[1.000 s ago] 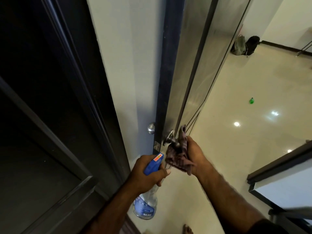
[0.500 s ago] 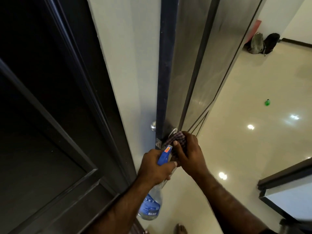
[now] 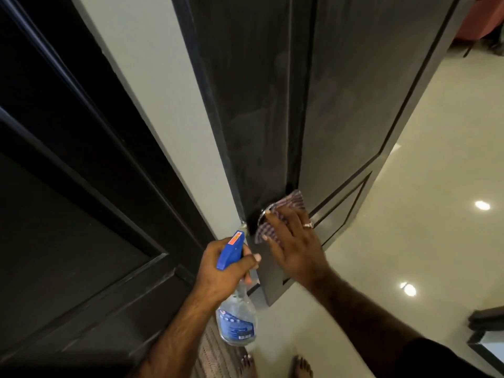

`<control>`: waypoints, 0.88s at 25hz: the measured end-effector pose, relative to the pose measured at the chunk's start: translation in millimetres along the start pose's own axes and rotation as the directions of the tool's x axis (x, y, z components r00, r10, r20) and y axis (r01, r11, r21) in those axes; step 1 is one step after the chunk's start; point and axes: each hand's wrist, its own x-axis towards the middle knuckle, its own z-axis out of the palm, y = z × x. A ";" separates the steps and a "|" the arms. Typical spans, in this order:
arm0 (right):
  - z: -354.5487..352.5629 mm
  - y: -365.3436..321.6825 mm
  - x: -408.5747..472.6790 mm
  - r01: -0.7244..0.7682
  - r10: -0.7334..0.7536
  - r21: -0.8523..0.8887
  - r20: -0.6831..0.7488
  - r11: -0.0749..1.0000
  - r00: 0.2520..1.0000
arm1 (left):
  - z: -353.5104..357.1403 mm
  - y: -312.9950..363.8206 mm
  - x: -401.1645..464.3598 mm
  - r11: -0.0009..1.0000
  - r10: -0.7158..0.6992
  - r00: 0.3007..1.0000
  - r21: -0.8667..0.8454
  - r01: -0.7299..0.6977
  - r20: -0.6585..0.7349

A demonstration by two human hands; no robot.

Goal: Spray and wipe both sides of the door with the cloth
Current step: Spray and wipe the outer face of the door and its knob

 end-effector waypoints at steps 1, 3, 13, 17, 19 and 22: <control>-1.9 -0.5 7.6 -0.103 0.106 0.149 -0.013 0.983 0.994 | 3.3 0.5 -2.6 1.000 0.001 1.000 0.014 -0.001 -0.004; -12.7 -16.4 33.6 -0.466 0.544 0.478 -0.029 0.744 0.839 | 10.3 1.2 -6.2 0.999 -0.007 1.000 0.041 0.008 -0.018; -9.2 -41.6 33.4 -0.373 0.539 0.514 -0.220 0.772 0.813 | 12.2 10.6 -7.9 0.997 -0.043 0.996 0.060 0.048 -0.084; 4.9 8.2 8.0 0.247 -0.248 -0.034 -0.034 0.968 0.968 | 10.5 11.2 -3.2 0.996 -0.034 0.994 0.081 0.043 -0.105; 7.3 21.5 6.0 0.352 -0.350 -0.116 0.038 0.929 0.936 | 10.2 10.4 -0.8 0.996 -0.047 0.994 0.072 0.054 -0.103; 12.5 14.8 4.9 0.087 -0.088 -0.023 -0.037 0.996 0.995 | 14.6 18.7 -0.9 0.997 -0.046 0.994 0.061 0.052 -0.103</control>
